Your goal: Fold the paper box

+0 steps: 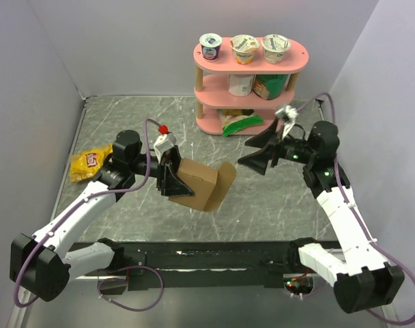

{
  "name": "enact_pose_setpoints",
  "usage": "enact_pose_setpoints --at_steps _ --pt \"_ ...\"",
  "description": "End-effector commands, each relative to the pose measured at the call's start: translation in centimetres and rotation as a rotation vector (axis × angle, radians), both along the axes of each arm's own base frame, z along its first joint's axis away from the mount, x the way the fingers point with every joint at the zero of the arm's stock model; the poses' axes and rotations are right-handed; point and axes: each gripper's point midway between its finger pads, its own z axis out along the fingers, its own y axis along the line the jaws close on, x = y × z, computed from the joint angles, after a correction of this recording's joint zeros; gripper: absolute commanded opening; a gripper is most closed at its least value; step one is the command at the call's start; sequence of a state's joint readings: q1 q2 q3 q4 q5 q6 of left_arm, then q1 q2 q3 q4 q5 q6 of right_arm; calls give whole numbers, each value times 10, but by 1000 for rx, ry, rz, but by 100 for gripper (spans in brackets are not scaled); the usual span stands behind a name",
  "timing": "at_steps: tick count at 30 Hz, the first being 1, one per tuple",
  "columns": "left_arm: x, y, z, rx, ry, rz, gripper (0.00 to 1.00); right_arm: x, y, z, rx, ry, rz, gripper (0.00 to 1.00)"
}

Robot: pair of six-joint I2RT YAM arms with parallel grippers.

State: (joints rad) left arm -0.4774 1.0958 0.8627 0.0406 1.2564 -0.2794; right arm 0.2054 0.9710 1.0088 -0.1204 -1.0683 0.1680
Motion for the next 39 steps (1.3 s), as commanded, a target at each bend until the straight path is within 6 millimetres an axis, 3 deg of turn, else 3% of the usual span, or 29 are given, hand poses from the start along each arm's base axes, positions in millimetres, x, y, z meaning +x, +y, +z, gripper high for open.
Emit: enact_pose_setpoints --at_steps 1,4,9,12,18,30,36,39 --pt "-14 11 17 -51 -64 -118 51 10 -17 22 133 19 -38 98" --pt "-16 12 16 -51 -73 -141 51 28 -22 7 102 76 -107 92" --pt "-19 12 19 -57 -67 -169 52 35 -14 -5 75 78 -124 84" --pt "-19 12 17 -51 -50 -174 51 32 -2 -10 70 94 -87 74" --pt "-15 11 15 -44 -44 -157 51 9 29 -24 25 104 49 68" --pt "-6 11 13 -46 -32 -111 52 -35 38 -28 12 -19 177 74" --pt "-6 11 13 -46 -30 -115 52 -33 42 -34 -16 -27 144 76" --pt "-8 11 11 -42 -16 -124 52 -27 42 -24 8 -38 107 81"
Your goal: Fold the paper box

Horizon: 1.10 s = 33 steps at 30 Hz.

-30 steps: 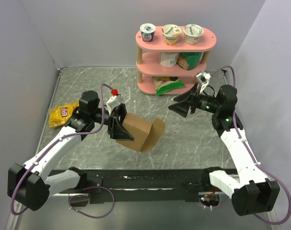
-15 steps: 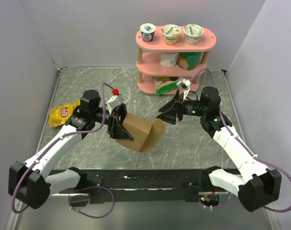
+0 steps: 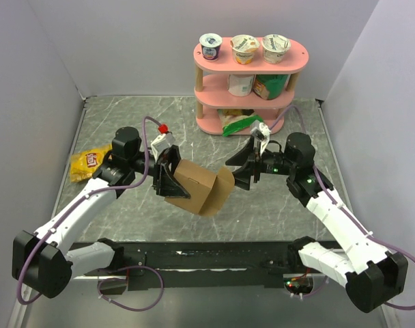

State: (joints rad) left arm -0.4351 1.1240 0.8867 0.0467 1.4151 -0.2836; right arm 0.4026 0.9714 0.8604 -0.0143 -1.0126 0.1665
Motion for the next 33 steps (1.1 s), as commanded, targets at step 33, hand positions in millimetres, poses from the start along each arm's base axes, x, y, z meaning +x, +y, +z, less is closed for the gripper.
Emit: enact_pose_setpoints --at_steps 33 --pt "-1 2 -4 -2 -21 -11 52 -27 0 15 122 156 107 89"
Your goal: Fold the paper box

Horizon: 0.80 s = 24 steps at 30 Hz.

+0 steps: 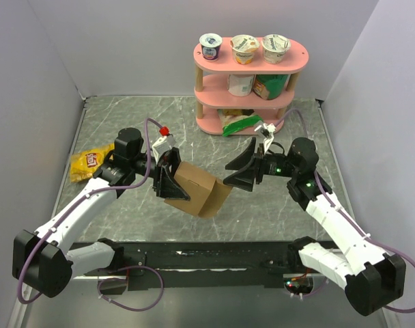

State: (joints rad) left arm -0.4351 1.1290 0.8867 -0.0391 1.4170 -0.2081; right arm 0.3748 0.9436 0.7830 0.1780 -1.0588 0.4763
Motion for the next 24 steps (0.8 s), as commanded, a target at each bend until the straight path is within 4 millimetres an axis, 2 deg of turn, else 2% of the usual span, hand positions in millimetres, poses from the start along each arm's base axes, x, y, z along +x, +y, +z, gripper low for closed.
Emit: enact_pose_setpoints --at_steps 1,9,18,24 --pt "2 0 7 -28 -51 -5 52 -17 2 2 15 -18 102 89" --pt "0 1 7 -30 -41 -19 52 -15 4 -5 -3 -13 114 88" --pt "-4 1 3 -24 -16 -62 53 -17 18 -6 -11 -18 184 86" --pt "-6 1 2 -22 -13 -75 53 -15 20 -5 -2 -9 189 75"
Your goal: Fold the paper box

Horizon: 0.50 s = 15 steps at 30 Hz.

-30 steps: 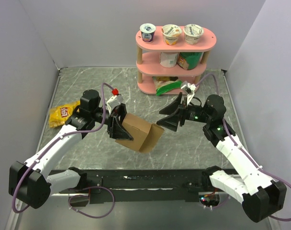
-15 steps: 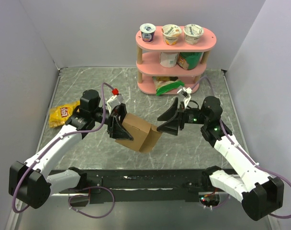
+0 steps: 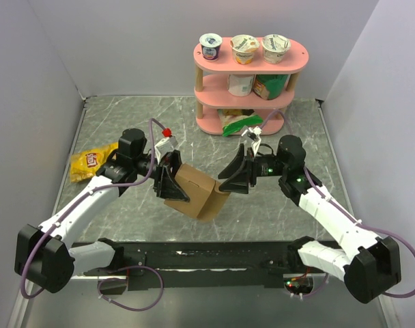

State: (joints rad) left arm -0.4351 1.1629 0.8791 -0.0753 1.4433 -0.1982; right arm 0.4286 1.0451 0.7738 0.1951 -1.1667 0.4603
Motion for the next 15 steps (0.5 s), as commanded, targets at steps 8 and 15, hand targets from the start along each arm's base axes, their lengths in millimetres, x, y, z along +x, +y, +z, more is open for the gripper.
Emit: enact_pose_setpoints --at_steps 8,15 --pt "-1 0 11 -37 -84 -23 53 -2 4 21 35 -46 42 54" --pt "6 -3 11 -48 -90 59 53 -2 3 23 52 -32 8 66"
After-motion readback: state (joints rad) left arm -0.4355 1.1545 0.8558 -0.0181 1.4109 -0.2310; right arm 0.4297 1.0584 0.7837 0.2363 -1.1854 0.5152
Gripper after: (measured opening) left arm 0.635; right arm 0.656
